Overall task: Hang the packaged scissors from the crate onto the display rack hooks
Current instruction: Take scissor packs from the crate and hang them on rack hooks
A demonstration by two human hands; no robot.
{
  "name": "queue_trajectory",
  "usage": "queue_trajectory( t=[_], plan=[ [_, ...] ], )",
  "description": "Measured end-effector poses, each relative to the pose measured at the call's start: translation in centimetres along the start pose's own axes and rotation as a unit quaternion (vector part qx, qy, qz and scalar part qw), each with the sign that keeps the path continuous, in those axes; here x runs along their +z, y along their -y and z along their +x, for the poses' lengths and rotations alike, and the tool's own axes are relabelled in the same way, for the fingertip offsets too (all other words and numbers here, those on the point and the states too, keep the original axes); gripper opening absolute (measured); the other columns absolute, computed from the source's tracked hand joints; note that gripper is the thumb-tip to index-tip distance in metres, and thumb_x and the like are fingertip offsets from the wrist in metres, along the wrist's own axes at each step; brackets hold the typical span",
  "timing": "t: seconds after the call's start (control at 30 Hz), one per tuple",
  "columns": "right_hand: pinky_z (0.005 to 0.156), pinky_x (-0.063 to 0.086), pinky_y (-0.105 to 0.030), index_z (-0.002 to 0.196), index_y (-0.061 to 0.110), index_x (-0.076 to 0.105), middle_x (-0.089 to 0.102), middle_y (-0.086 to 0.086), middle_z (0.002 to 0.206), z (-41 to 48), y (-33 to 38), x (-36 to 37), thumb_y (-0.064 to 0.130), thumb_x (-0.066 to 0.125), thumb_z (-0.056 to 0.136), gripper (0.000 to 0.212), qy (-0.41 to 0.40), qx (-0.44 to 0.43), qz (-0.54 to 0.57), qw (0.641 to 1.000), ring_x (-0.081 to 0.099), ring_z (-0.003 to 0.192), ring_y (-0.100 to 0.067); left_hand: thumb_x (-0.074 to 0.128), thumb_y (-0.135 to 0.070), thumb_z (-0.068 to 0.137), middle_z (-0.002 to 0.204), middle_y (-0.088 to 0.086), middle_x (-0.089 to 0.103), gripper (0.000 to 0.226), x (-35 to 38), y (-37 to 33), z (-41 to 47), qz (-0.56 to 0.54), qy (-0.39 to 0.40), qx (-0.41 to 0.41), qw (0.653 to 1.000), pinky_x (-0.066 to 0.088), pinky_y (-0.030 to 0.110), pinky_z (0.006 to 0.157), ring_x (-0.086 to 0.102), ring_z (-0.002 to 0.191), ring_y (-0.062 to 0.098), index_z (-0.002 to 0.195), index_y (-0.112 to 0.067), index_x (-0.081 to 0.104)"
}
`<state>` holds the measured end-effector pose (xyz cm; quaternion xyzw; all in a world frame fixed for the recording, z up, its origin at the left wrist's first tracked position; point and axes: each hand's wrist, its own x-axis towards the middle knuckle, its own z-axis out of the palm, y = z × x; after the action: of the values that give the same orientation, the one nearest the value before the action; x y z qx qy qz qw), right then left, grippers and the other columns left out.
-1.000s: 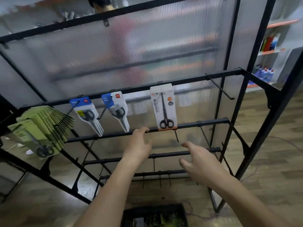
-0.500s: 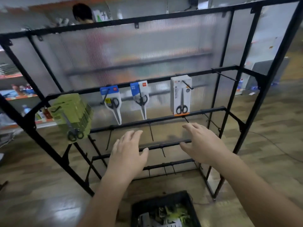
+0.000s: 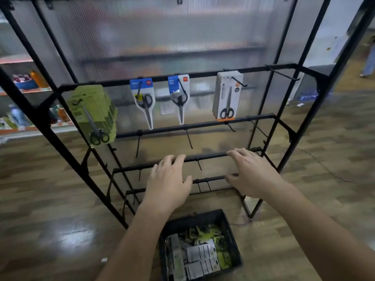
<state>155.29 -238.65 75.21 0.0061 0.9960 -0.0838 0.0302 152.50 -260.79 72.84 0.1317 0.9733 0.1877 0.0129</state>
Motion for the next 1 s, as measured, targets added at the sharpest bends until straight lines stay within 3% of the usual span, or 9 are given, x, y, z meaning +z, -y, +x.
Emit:
queue_trajectory(
  t=[0.2, 0.3, 0.63, 0.8, 1.0],
  plan=[
    [0.119, 0.027, -0.036, 0.159, 0.023, 0.028, 0.034, 0.001, 0.162, 0.0, -3.1, 2.8, 0.043, 0.058, 0.098, 0.070, 0.037, 0.022, 0.028, 0.999, 0.027, 0.150, -0.020, 0.048, -0.042, 0.104, 0.161, 0.000, 0.032, 0.060, 2.9, -2.1, 0.8, 0.010, 0.043, 0.003, 0.999, 0.026, 0.041, 0.122, 0.034, 0.146, 0.024, 0.158, -0.029, 0.027],
    [0.119, 0.033, -0.039, 0.157, 0.023, 0.031, 0.038, 0.000, 0.159, 0.4, -5.6, 4.4, 0.043, 0.058, 0.097, 0.069, 0.059, 0.025, 0.042, 0.997, 0.032, 0.148, -0.021, 0.048, -0.042, 0.104, 0.161, 0.000, 0.032, 0.059, 5.2, -3.7, 2.0, 0.017, 0.072, -0.002, 0.997, 0.028, 0.043, 0.122, 0.037, 0.143, 0.025, 0.158, -0.030, 0.028],
    [0.114, 0.036, -0.044, 0.148, 0.018, 0.041, 0.047, -0.008, 0.151, 4.1, -15.0, 10.7, 0.045, 0.059, 0.095, 0.063, 0.148, 0.020, 0.067, 0.987, 0.040, 0.140, -0.031, 0.055, -0.039, 0.100, 0.154, 0.005, 0.041, 0.058, 13.7, -8.4, 5.8, 0.075, 0.136, -0.080, 0.985, 0.037, 0.046, 0.115, 0.046, 0.134, 0.034, 0.154, -0.028, 0.037],
    [0.104, 0.047, -0.047, 0.144, 0.022, 0.043, 0.051, -0.005, 0.145, 5.9, -17.3, 15.8, 0.043, 0.061, 0.091, 0.060, 0.212, 0.021, 0.076, 0.974, 0.049, 0.133, -0.031, 0.054, -0.043, 0.100, 0.159, 0.003, 0.035, 0.063, 19.8, -7.0, 7.1, 0.045, 0.196, -0.115, 0.973, 0.041, 0.048, 0.113, 0.045, 0.137, 0.033, 0.157, -0.028, 0.033],
    [0.100, 0.047, -0.043, 0.147, 0.017, 0.039, 0.057, -0.012, 0.140, 7.3, -19.8, 26.2, 0.039, 0.060, 0.090, 0.064, 0.288, 0.067, 0.053, 0.954, 0.054, 0.126, -0.036, 0.054, -0.038, 0.100, 0.154, 0.003, 0.040, 0.060, 30.7, -2.0, 10.2, 0.012, 0.268, -0.093, 0.959, 0.044, 0.046, 0.109, 0.052, 0.129, 0.031, 0.156, -0.026, 0.036]
  ],
)
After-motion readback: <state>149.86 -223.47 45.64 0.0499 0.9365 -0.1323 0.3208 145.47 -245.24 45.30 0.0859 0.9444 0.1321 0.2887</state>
